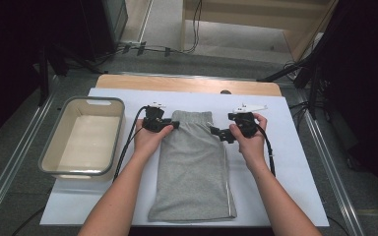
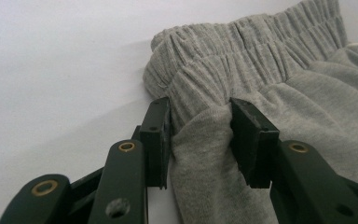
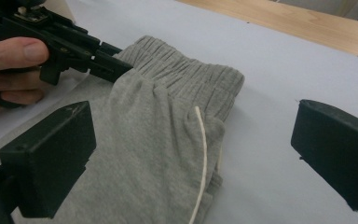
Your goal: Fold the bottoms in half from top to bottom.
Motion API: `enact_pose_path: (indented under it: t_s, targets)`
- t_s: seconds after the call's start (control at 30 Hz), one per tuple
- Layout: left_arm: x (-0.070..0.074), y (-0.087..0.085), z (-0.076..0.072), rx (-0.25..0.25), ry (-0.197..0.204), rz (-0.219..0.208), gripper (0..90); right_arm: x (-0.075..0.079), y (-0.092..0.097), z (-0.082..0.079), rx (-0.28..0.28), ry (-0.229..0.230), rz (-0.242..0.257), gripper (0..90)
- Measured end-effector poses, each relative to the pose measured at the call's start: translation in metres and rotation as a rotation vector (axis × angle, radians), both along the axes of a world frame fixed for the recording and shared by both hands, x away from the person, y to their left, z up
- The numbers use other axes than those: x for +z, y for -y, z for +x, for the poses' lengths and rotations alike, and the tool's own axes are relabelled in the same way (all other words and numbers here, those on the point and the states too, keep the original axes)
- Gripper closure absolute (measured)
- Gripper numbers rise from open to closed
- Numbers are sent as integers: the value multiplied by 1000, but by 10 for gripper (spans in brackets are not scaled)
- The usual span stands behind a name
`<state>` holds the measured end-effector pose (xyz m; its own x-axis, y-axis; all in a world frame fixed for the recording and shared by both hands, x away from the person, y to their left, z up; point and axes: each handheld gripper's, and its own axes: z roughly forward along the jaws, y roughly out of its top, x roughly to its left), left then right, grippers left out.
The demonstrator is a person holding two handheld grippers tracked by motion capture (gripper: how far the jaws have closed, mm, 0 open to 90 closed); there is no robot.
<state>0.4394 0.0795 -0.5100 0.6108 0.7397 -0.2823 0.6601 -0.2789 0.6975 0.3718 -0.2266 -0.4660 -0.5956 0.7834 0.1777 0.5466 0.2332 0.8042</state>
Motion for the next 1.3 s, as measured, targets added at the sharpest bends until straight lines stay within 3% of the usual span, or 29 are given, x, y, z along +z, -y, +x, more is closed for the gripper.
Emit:
enact_pose_path:
  t_s: [0.5, 0.63, 0.97, 1.2, 1.3]
  targets:
    - [-1, -2, 1, 3, -10, -20, 601, -27, -16, 25, -9, -74, -8, 0]
    - [0, -1, 1, 6, -9, -13, 602, -34, -14, 30, -29, -101, 13, 0]
    - [-1, 0, -1, 17, -6, -12, 603, -53, -31, 36, -5, -160, -30, 0]
    - [0, 1, -1, 19, -2, -5, 602, -53, -33, 36, -63, -162, -47, 148]
    - [0, 1, -3, 23, 1, -5, 605, -53, -32, 34, -66, -137, -79, 246]
